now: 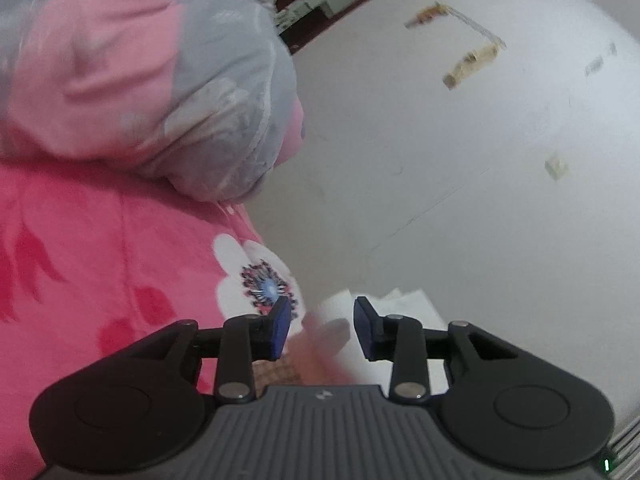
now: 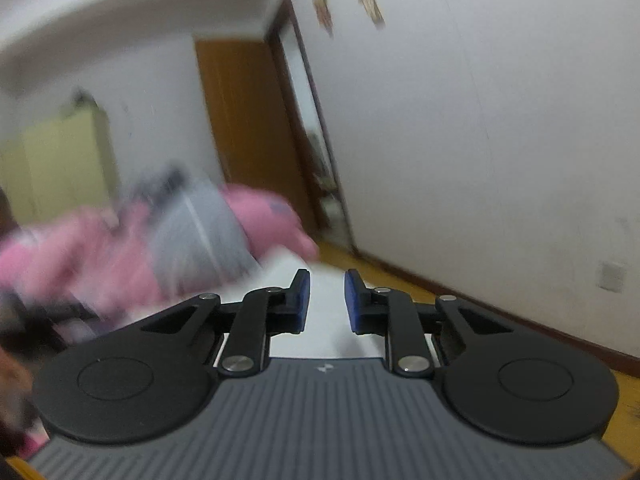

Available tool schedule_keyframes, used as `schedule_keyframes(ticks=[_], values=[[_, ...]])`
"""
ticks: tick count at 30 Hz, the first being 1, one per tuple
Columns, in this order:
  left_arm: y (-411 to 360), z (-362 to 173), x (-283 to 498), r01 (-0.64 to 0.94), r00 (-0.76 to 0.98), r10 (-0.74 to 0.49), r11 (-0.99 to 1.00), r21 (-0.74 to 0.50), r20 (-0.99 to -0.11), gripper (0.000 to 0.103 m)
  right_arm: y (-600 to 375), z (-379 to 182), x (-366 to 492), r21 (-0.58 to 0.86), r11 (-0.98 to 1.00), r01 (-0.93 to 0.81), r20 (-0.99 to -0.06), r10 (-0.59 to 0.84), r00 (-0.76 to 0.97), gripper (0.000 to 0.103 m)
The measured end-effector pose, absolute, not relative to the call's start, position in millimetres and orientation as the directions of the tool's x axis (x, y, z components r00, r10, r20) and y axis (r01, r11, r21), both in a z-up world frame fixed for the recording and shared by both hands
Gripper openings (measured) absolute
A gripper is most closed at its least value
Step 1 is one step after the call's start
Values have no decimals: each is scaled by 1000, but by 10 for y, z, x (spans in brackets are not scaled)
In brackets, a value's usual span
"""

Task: Fold clothes
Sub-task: 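Lower the sweatshirt onto the stack and open both grippers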

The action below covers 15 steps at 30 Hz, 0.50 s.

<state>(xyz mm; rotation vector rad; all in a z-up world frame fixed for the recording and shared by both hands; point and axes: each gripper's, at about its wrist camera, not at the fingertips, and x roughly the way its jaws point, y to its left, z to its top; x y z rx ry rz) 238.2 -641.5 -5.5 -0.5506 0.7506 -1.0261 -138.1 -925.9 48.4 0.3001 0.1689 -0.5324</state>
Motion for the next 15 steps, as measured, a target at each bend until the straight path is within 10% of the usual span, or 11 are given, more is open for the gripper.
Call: schedule_keyframes(ticks=[7, 15], values=[[-5926, 383, 1852, 727, 297, -899, 431, -534, -321, 64, -9343, 366, -2028, 320, 569, 758, -196, -743, 640, 18], [-5138, 537, 968, 844, 276, -877, 417, -337, -393, 93, -8162, 336, -2214, 199, 835, 513, -132, -496, 858, 20]])
